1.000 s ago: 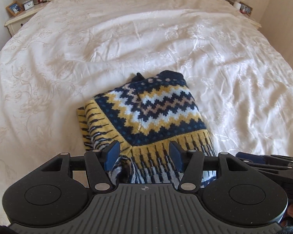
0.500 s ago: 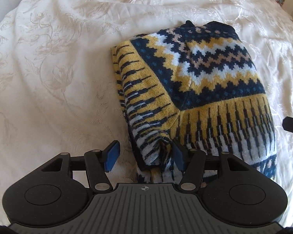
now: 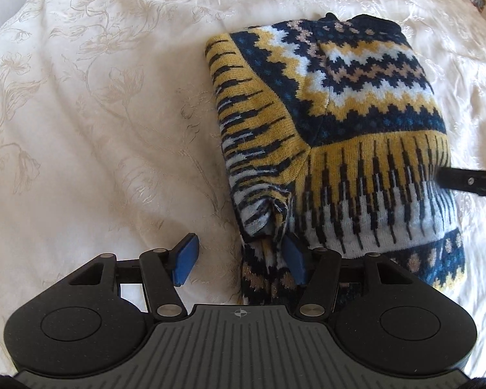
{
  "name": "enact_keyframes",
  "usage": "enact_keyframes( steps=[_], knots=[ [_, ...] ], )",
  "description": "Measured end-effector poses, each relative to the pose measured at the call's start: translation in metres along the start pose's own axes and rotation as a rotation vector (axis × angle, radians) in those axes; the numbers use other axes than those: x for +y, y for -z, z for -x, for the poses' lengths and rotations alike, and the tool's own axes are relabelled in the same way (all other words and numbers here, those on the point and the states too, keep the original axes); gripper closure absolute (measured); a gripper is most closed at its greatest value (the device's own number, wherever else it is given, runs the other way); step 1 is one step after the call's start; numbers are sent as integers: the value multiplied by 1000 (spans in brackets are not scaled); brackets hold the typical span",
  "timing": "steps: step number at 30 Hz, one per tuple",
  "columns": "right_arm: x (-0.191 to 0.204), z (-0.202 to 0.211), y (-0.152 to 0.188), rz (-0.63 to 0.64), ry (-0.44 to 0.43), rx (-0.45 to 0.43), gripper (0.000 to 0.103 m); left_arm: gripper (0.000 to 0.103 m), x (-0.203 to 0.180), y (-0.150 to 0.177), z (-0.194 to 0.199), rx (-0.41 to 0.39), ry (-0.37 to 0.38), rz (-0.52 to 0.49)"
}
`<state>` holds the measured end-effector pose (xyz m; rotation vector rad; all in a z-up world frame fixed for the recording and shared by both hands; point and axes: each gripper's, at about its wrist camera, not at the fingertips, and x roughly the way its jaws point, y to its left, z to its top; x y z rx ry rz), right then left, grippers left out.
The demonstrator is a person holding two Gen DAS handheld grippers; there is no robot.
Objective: Fold small clothes
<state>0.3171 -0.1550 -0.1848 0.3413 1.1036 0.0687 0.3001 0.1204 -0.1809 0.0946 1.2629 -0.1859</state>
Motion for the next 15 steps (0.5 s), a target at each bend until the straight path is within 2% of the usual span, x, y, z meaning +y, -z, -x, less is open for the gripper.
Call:
enact_keyframes(
  steps=[3,7,13,15],
  knots=[
    [-5,10,-17,-22,-5,-70,51,47,2,-1,-1,7,3,6],
    [2,-8,-46,2,-9,-72,50,47,2,-6,-3,9,8,12],
    [20,-62,-72,82,21,32,50,47,5,-7,-4,13,24,14],
    [28,-75,-76,107,39,55,46,47,5,-6,-4,10,30,17]
  ],
)
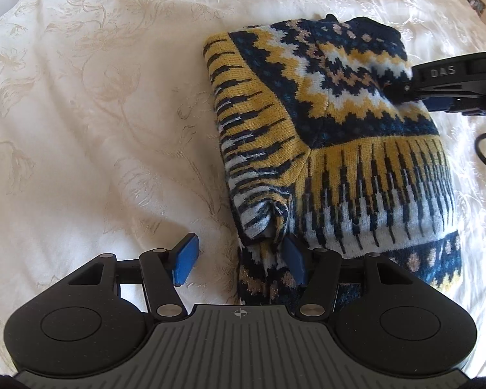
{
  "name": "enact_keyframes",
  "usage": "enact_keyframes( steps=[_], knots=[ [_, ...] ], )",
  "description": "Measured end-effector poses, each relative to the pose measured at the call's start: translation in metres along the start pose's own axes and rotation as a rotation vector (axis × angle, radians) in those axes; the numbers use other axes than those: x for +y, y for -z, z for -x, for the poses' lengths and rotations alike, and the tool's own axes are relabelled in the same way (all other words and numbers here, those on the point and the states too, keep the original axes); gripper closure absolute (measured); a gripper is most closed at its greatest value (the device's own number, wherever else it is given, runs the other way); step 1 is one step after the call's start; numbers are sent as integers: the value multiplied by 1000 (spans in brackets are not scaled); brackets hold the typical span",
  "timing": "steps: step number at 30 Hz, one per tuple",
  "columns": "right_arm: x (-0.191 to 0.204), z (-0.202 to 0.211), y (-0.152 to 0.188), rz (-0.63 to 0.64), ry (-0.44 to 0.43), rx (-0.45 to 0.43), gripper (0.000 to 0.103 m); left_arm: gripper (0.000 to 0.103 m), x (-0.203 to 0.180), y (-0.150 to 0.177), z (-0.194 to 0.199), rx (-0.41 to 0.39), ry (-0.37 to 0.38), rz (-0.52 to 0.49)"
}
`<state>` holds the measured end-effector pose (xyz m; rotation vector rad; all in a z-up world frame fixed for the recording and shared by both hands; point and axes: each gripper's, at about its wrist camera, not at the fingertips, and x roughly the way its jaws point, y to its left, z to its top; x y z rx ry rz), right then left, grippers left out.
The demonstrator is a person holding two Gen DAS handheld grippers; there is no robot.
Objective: Fold small clothes
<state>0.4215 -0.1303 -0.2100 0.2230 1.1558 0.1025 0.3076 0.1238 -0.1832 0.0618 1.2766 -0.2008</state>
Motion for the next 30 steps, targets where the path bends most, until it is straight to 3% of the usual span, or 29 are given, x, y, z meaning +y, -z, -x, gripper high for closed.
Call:
enact_keyframes(
  steps=[6,12,14,18,30],
  knots=[
    [-3,-3,-3,5,-15,2,40,47,2,8,4,-27,25,7],
    [-29,23,6,-42,-49,-55,26,47,6,28,29,-100,92,-2],
    [-39,30,12,-70,-69,-61,23,38,9,34,34,-111,112,7],
    [-53,33,26,-117,-121,-47,20,35,10,37,31,-76,178,52],
    [-54,4,28,-178,-269,10,8,32,-4,16,-11,4,253,84]
  ],
)
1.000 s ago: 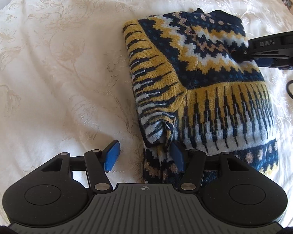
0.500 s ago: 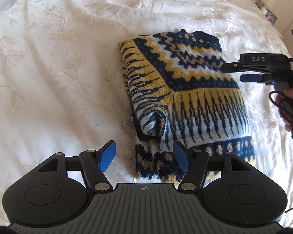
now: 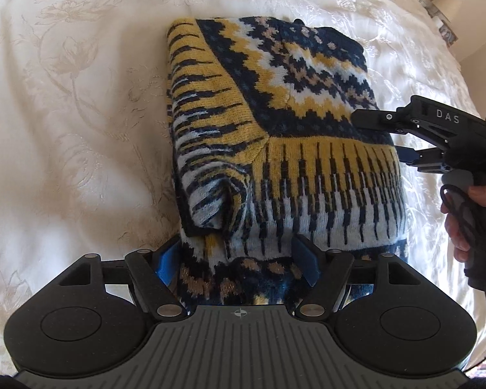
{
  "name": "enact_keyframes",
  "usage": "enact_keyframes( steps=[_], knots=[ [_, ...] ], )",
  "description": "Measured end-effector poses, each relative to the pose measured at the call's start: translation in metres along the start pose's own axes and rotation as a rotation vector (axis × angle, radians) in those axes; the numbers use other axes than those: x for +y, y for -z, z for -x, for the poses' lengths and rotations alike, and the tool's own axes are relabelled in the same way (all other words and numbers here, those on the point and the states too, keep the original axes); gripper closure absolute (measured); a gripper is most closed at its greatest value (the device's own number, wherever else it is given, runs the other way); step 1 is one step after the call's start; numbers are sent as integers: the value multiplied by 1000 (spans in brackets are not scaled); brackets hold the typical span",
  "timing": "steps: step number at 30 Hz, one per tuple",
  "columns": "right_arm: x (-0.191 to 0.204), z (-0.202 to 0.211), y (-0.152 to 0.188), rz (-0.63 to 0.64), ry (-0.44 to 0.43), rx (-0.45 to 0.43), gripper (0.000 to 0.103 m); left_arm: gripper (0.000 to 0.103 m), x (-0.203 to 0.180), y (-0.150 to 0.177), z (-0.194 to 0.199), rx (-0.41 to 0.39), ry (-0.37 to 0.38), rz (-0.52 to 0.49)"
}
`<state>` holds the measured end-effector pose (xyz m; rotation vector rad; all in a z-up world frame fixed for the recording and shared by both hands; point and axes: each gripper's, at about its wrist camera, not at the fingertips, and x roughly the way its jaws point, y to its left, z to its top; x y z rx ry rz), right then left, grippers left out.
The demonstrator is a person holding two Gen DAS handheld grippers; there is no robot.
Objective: Fold small clothes
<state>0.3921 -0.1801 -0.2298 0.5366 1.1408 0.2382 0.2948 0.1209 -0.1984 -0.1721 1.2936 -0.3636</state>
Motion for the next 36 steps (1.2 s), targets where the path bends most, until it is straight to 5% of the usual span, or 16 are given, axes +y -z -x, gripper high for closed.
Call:
enact_keyframes(
  steps=[7,9,10,14,22,29,33,36],
  knots=[
    [2,-12,-3,-25,-48,16,1,30,6,-5,-11,31,93,4],
    [5,-11,-1,-34,-92,37,13,35,11,-3,-8,25,144,21],
    [7,-11,1,-42,-107,48,30,41,13,-3,-6,25,160,33],
    [15,3,10,-65,-99,13,54,58,18,0,2,10,206,52],
    [36,53,27,-53,-89,-33,57,60,-6,16,31,-36,276,27],
    [14,99,74,-59,-67,16,57,60,-52,73,57,-42,309,17],
    [-7,126,110,-28,-71,57,57,60,-75,117,59,-28,279,35],
    [-21,136,131,7,-14,71,51,60,-84,142,57,-18,167,40]
  ],
)
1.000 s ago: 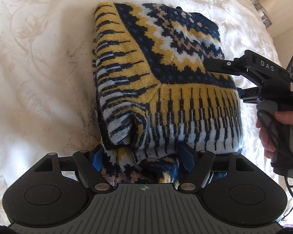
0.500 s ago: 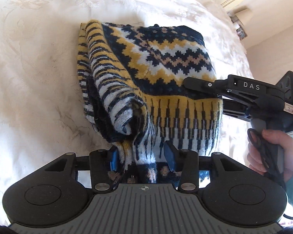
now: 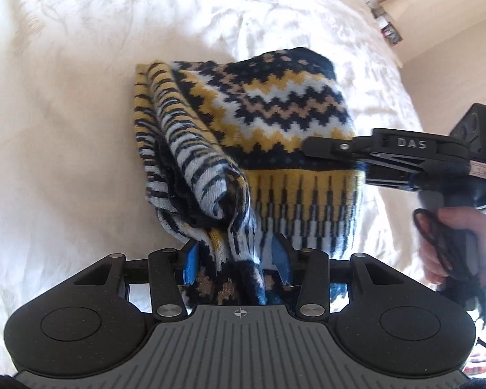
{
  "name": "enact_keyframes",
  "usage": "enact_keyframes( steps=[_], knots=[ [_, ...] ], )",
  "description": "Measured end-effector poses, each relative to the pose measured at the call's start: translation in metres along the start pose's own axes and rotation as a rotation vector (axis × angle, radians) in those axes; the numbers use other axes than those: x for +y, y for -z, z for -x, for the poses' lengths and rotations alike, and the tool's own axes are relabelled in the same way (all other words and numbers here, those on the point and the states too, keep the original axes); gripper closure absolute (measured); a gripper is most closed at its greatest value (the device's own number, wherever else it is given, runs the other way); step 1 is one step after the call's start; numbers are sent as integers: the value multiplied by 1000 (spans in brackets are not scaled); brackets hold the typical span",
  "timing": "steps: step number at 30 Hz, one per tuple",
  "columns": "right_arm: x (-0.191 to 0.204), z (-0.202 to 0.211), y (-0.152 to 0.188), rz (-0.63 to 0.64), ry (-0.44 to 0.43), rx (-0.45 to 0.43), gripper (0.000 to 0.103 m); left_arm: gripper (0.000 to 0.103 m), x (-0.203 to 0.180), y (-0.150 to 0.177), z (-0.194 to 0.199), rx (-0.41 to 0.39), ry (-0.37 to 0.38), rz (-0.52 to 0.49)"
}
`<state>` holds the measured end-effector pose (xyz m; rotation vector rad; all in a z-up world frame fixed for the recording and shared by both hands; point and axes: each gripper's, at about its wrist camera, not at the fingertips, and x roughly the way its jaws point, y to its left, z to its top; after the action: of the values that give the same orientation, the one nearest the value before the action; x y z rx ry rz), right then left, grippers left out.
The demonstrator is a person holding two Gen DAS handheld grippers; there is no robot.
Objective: Fold small clothes
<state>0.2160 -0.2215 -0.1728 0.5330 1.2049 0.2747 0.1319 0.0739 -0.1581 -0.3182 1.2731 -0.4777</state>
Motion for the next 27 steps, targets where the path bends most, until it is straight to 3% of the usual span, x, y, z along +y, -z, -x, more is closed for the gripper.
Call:
enact_keyframes(
  steps=[3,8,14,20,25,27],
  knots=[
    [-9,12,14,44,110,-45,50,60,4,13,4,-33,-166,49],
    [-20,38,35,58,79,-111,45,59,4,10,33,-169,-274,116],
    [-15,55,54,128,57,-146,44,51,-16,4,46,-256,-248,99],
    [-5,59,60,183,57,-156,37,49,-32,-9,8,-202,-283,45],
    [-2,54,61,189,78,-157,36,50,-23,-10,-5,-144,-317,32],
    [-2,52,61,173,77,-158,36,68,-25,-9,-6,-159,-340,0]
  ],
)
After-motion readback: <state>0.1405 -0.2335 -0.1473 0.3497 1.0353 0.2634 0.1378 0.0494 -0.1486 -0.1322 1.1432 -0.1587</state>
